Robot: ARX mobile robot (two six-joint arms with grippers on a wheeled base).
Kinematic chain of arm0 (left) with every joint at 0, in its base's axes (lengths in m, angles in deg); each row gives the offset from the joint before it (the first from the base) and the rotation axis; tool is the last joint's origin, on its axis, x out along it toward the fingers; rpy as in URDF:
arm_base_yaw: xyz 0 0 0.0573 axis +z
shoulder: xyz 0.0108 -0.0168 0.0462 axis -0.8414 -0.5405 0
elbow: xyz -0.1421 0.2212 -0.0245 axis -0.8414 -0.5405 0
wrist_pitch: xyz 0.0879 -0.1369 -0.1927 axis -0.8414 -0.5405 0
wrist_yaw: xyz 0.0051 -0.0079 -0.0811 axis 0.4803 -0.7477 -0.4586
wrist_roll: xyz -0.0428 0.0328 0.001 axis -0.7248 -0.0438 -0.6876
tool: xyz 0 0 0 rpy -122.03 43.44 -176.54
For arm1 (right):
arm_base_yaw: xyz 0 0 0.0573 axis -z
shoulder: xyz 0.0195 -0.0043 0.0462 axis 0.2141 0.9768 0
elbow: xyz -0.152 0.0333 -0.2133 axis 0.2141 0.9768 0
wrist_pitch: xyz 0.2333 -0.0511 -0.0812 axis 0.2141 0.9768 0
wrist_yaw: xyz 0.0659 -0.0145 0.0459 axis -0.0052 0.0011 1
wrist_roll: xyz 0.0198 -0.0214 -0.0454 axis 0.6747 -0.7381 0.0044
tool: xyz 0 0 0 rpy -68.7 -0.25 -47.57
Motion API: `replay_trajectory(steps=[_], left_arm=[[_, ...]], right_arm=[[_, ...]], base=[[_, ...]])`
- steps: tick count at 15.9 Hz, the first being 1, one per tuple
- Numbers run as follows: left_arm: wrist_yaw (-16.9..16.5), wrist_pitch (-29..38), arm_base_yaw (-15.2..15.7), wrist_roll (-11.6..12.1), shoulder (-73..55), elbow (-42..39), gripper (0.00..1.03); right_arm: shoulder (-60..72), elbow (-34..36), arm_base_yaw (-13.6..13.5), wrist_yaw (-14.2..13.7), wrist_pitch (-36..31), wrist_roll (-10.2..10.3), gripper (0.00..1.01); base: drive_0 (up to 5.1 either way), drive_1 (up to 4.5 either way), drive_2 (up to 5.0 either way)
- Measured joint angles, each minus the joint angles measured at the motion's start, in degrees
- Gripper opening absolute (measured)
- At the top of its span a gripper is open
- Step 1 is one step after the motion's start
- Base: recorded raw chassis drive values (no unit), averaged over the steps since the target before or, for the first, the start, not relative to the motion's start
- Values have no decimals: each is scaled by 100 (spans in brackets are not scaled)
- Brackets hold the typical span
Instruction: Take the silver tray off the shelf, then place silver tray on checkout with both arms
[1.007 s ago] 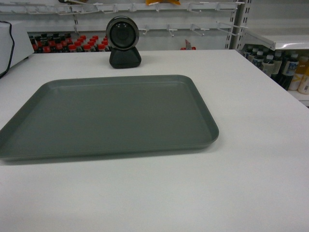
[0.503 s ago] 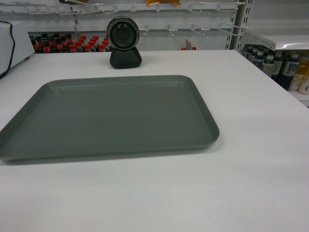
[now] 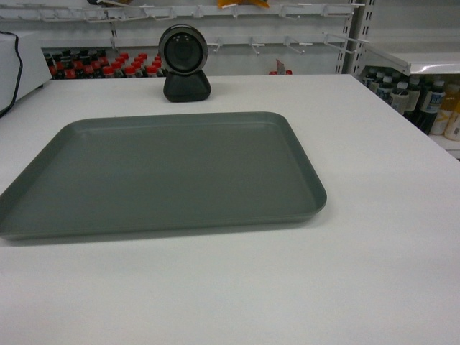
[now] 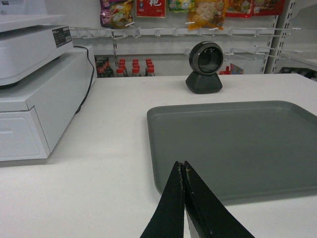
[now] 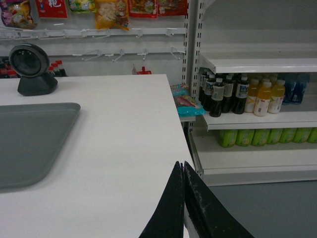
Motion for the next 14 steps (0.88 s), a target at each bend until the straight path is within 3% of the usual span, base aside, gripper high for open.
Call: replay_trajectory(steps=[5, 7, 9, 14], left_arm=[[0, -573, 0, 0, 577, 0, 2], [-9, -1622, 0, 0, 1316, 2, 2], [17, -1585, 0, 4, 1526, 28, 2], [2, -1606, -4, 4, 1526, 2, 2]], right_arm=[[-671, 0, 0, 0, 671, 0, 2], [-831, 0, 0, -2, 826, 0, 2], [-1641, -2, -2, 15, 1878, 0, 2], [-1797, -2, 0, 4, 1853, 0, 2]], base=[[0, 0, 0], [0, 0, 0], [0, 0, 0], [0, 0, 0]])
